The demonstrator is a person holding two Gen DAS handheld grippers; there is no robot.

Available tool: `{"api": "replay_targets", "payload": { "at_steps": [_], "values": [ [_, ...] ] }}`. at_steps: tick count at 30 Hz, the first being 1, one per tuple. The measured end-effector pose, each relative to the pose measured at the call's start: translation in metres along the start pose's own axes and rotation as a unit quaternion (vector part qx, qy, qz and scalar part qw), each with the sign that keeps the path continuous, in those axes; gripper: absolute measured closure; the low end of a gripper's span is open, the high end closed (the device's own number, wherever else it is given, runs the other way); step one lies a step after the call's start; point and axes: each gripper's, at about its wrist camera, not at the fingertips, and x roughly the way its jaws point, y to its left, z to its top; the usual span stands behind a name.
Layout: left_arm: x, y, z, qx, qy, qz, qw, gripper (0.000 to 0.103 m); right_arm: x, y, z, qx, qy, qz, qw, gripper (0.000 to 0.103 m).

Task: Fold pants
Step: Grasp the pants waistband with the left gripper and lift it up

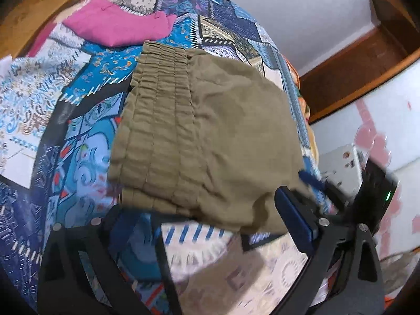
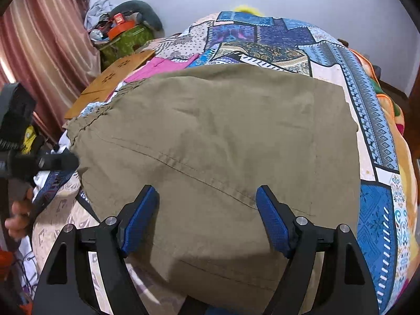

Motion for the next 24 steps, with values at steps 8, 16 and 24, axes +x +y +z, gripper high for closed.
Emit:
{"api": "replay_targets", "payload": {
  "at_steps": [8, 16, 24],
  "values": [
    [0.004, 0.019, 0.029, -0.071, -0.008, -0.009, 0.9974, 0.045, -0.002, 0.0, -0.004, 0.004, -0.006, 0.01, 1.0, 0.027],
    [-0.011, -0.005, 0.019, 0.023, -0.069, 0.113, 0.991, 0.068, -0.006, -0.002, -0.007, 0.014, -0.009, 0.013, 1.0, 0.027],
    [-0.052, 0.006, -0.001, 0.069, -0.123, 0.261, 0.9551, 0.07, -0.022, 0.0, -0.018, 0.016, -0.004, 0.013, 1.0, 0.027]
  ]
}}
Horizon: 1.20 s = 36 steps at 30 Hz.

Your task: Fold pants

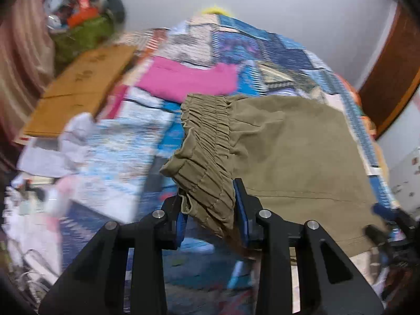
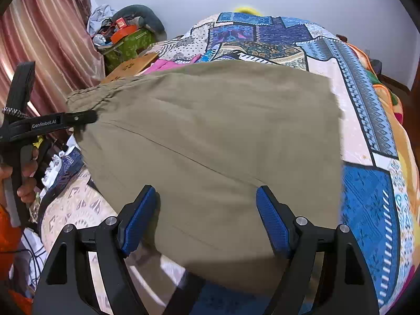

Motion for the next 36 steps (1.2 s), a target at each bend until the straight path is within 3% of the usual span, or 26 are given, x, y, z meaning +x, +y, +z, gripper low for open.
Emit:
{"api": "replay_targets", "payload": {
  "at_steps": [3, 6, 10, 16, 21, 25, 30, 36],
  "values": [
    [-0.011, 0.013, -0.006, 0.023, -0.02, 0.059, 0.9978, 0.071, -0.006, -0.003, -0.005, 0.004, 0.001, -0.006, 1.0, 0.027],
    [-0.021, 0.014, -0.007, 0.041, -0.03, 0.072, 0.9961, 0.071, -0.01, -0.007, -0.01, 0.017, -0.001, 0.008, 1.0, 0.027],
    [-0.048, -0.012, 0.004, 0.078, -0.083, 0.08, 0.9903, 0.077, -0.008, -0.005, -0.012, 0.022, -0.004, 0.004, 1.0, 0.027],
    [-0.092, -0.062, 0.032, 0.12, -0.15, 0.009, 0.9813, 0.079, -0.009, -0.008, -0.014, 0.036, -0.008, 0.008, 0.999, 0.027],
    [-0.106, -0.108, 0.04, 0.162, -0.161, -0.051, 0.9722, 0.08, -0.01, -0.011, -0.019, 0.047, -0.015, 0.015, 0.999, 0.026],
    [-0.103, -0.143, 0.04, 0.187, -0.141, -0.103, 0.9668, 0.08, -0.015, -0.014, -0.019, 0.058, -0.016, 0.014, 0.998, 0.026],
    [-0.09, -0.175, 0.034, 0.211, -0.11, -0.143, 0.9608, 0.08, -0.033, -0.022, -0.024, 0.07, -0.032, 0.013, 0.997, 0.026],
    [-0.071, -0.208, 0.024, 0.225, -0.064, -0.183, 0.9548, 0.08, -0.058, -0.04, -0.033, 0.09, -0.054, -0.018, 0.994, 0.026]
  ]
}}
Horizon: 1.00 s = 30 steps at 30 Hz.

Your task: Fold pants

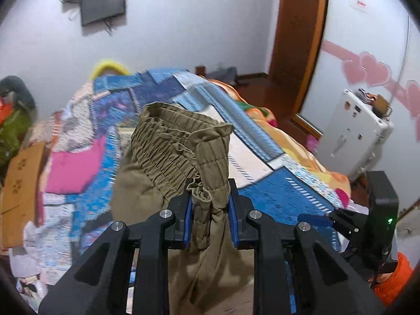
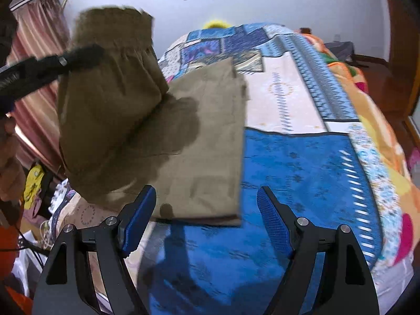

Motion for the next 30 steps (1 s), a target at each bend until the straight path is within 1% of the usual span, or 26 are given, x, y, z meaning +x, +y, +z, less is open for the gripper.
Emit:
{"api": "replay_targets", "payload": {
  "at_steps": [4, 9, 12, 14, 15, 17, 21, 23, 25, 28, 30],
  "values": [
    [0.027, -0.012, -0.005, -0.007, 0.036, -0.033, 0.9988, 0.08, -0.012, -0.015, -0.001, 0.014, -0.011, -0.024, 1.0, 0.026],
    [0.056, -0.026, -0.019, 0.002, 0.089, -0.056, 0.9944, 0.079, -0.015, -0.031, -0.007, 0.034, -0.008, -0.041, 0.999, 0.026],
    [0.059, -0.033, -0.026, 0.014, 0.107, -0.069, 0.9918, 0.068, -0.018, -0.035, -0.009, 0.036, -0.009, -0.046, 0.998, 0.026],
    [0.053, -0.035, -0.026, 0.022, 0.108, -0.076, 0.991, 0.051, -0.02, -0.035, -0.009, 0.034, -0.012, -0.052, 0.998, 0.026],
    [0.046, -0.036, -0.026, 0.029, 0.099, -0.079, 0.9916, 0.048, -0.021, -0.035, -0.008, 0.033, -0.012, -0.053, 0.998, 0.026],
    [0.033, -0.034, -0.024, 0.037, 0.077, -0.066, 0.9942, 0.037, -0.025, -0.033, -0.006, 0.032, -0.017, -0.053, 0.998, 0.026],
    [0.012, -0.008, -0.015, 0.033, 0.042, -0.023, 0.9983, 0.029, -0.033, -0.027, 0.004, 0.03, -0.041, -0.046, 0.998, 0.026],
    [0.009, 0.014, -0.01, 0.024, 0.03, 0.013, 0.9992, 0.024, -0.034, -0.022, 0.013, 0.027, -0.051, -0.039, 0.998, 0.026],
    [0.01, 0.041, -0.005, 0.013, 0.03, 0.054, 0.998, 0.024, -0.03, -0.016, 0.02, 0.023, -0.059, -0.031, 0.997, 0.026],
    [0.019, 0.076, -0.001, -0.002, 0.042, 0.091, 0.995, 0.024, -0.019, -0.01, 0.027, 0.022, -0.062, -0.02, 0.998, 0.026],
    [0.028, 0.094, 0.002, -0.007, 0.052, 0.105, 0.9931, 0.024, -0.007, -0.008, 0.03, 0.027, -0.057, -0.013, 0.998, 0.026]
  ]
}}
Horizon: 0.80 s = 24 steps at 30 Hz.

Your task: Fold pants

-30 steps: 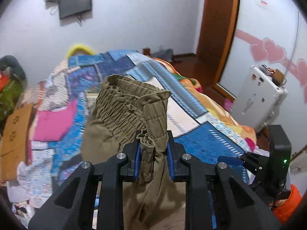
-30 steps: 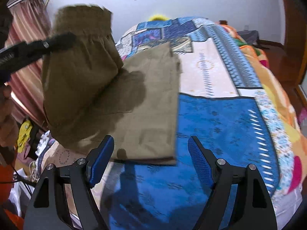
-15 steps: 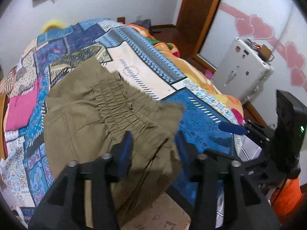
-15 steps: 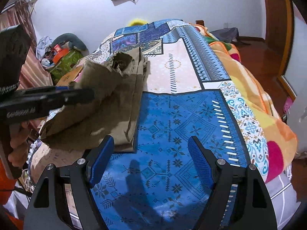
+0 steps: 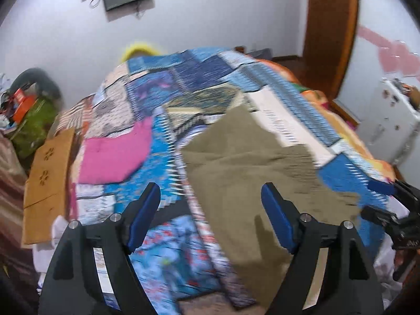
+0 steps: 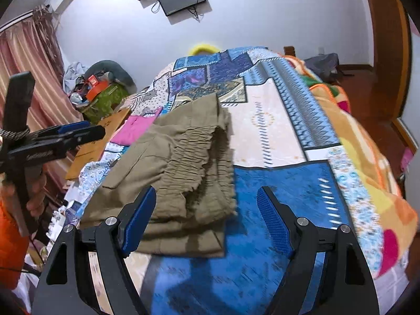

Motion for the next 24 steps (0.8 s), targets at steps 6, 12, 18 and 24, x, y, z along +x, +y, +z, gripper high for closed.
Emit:
{"api": "replay_targets", "payload": {
  "at_steps": [6, 12, 18, 24],
  "values": [
    [0.058, 0.026, 0.019, -0.007, 0.041, 0.018, 0.999, 0.024, 0.04, -0.003, -0.019, 0.005, 0.058, 0.004, 0.998, 0.026],
    [0.121, 0.022, 0.039, 0.013, 0.079, 0.0, 0.9968, 0.024, 0.042, -0.014, -0.024, 0.01, 0.061, 0.015, 0.998, 0.026],
    [0.18, 0.025, 0.03, 0.05, 0.125, 0.056, 0.9893, 0.016, 0.045, -0.015, -0.018, -0.017, 0.056, -0.009, 0.998, 0.026],
    [0.164, 0.05, 0.003, 0.019, 0.106, 0.053, 0.9928, 0.009, 0.055, -0.035, 0.001, -0.001, 0.054, -0.057, 0.997, 0.026]
  ]
}}
